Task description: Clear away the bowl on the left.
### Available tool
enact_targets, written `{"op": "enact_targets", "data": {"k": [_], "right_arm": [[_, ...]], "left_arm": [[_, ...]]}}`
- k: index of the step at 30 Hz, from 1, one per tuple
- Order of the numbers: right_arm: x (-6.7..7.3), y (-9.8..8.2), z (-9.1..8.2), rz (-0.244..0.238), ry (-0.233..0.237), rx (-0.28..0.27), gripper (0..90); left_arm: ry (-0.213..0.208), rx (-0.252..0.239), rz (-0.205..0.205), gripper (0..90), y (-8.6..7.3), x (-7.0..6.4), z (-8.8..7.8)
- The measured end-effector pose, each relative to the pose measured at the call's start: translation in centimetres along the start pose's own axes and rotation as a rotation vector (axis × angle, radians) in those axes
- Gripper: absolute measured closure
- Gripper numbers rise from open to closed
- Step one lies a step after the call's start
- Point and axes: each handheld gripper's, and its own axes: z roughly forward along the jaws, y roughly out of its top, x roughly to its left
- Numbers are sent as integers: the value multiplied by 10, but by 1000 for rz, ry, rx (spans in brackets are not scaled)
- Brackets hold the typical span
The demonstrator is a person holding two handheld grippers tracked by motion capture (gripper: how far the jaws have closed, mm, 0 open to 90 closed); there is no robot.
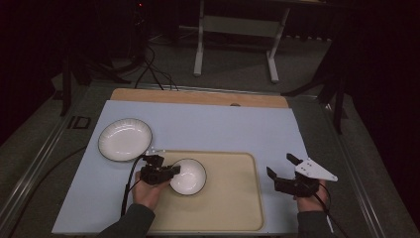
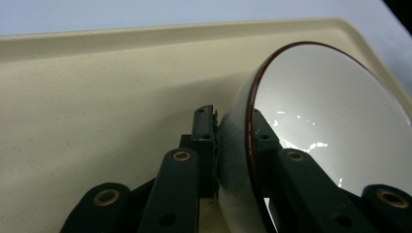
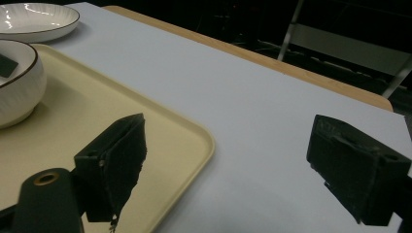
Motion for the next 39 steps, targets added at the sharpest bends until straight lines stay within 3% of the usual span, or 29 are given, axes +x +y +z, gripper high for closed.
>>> {"op": "enact_targets", "data": {"k": [8,22,35,39], "right_arm": [[0,0,0,0,0,3,140],[0,0,0,-1,-1,1,140],[0,0,0,2,-1,0,140],[-1,0,0,2,-1,-2,141]], "left_arm": [[10,-2,7,785,0,1,2],[97,6,53,597,3,-1,-1],[49,-103,86,470,7,2,-28],[68,-154,112,443,9,2,-39]]}}
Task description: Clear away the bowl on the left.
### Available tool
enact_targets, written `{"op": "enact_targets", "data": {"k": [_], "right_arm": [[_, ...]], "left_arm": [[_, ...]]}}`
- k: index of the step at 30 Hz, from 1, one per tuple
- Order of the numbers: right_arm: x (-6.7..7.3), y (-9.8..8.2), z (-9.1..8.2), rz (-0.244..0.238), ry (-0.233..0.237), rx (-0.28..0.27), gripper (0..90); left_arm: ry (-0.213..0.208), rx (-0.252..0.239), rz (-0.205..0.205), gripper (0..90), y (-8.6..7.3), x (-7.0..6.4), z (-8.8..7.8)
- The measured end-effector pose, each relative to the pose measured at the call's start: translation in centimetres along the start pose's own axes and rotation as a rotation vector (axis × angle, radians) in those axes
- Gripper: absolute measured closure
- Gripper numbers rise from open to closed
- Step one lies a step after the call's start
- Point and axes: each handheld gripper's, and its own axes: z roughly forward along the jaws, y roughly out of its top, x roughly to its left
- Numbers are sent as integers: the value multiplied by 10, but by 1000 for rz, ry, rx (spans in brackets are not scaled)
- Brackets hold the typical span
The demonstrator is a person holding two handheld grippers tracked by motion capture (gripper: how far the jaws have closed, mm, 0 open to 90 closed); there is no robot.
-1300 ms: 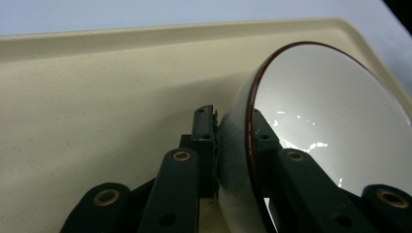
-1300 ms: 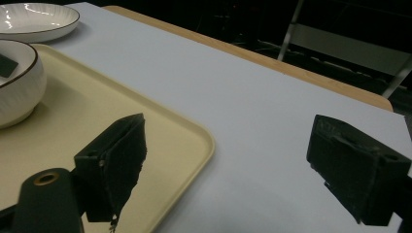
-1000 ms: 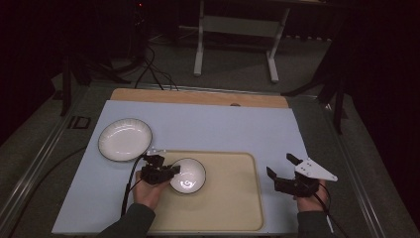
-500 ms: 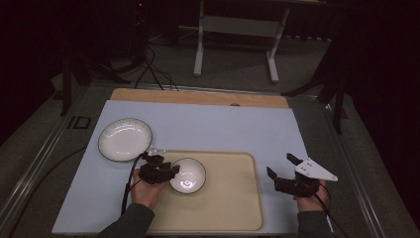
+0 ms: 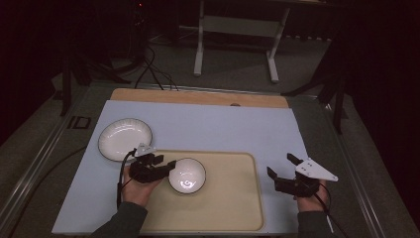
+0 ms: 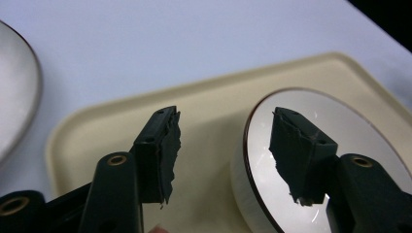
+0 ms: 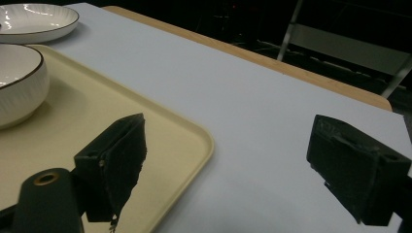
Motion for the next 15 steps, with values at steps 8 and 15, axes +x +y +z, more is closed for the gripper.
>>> {"op": "enact_targets", "data": {"k": [8,15], "right_arm": [[-1,0,0,3,-1,-3,140],[-1,0,-1,4,-2,-5,140]], "left_arm": [[51,-70,3,410,5,8,-21],[131,-103,57,374,7,13,-40]]}}
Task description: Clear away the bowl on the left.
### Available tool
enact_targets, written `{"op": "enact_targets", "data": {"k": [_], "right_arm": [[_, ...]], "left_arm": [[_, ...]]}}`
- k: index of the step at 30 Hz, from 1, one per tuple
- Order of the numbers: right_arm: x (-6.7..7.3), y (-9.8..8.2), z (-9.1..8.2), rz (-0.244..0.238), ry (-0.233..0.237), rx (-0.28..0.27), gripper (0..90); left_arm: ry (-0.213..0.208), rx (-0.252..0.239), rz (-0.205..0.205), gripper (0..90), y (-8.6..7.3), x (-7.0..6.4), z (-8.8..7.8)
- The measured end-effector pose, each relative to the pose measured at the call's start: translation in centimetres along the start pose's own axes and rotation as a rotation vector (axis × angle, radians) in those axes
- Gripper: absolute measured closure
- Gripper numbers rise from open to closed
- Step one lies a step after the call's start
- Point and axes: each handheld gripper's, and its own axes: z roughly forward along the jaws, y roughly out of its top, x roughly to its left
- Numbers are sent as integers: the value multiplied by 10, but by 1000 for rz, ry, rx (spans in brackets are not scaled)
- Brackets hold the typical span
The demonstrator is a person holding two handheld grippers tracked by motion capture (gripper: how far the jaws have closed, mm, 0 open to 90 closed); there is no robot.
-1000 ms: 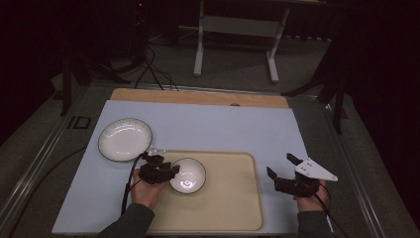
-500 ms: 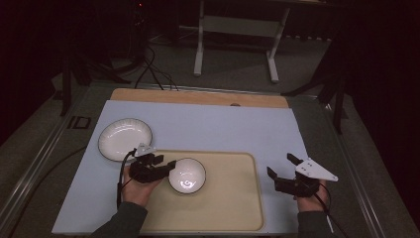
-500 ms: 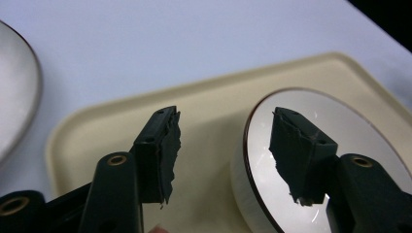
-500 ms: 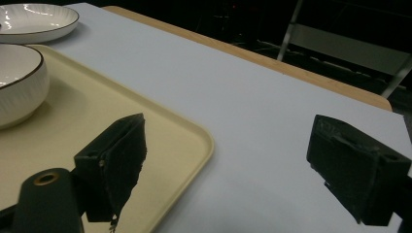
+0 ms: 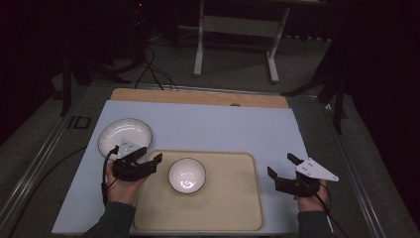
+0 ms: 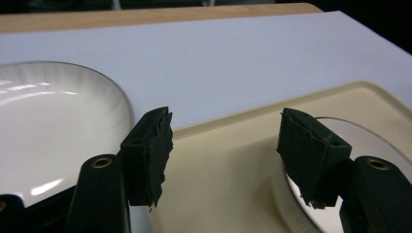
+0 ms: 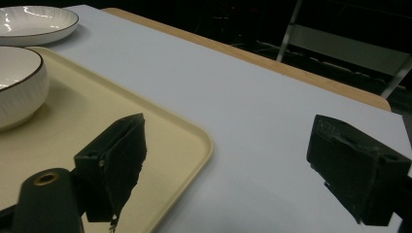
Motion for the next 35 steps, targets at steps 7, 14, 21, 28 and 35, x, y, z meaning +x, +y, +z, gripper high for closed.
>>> {"op": "enact_targets", "data": {"k": [7,14,21,28,35], "right_arm": [[-1,0,-1,5,-4,-4,140],[-1,0,-1,7,-8,-5,140],[-2,0,-2,10,-13,-8,140],[-3,0,-3,21,-28,-12,140],[-4,-1,-3,26,-37,-11,140]], "left_arm": [[62,-29,4,339,-2,16,-15],[129,-40,11,309,-6,33,-28],[161,-34,-9,271,-12,48,-34],[197,-24,-79,242,-17,64,-35],[213,-16,-126,174,-21,72,-33]]}}
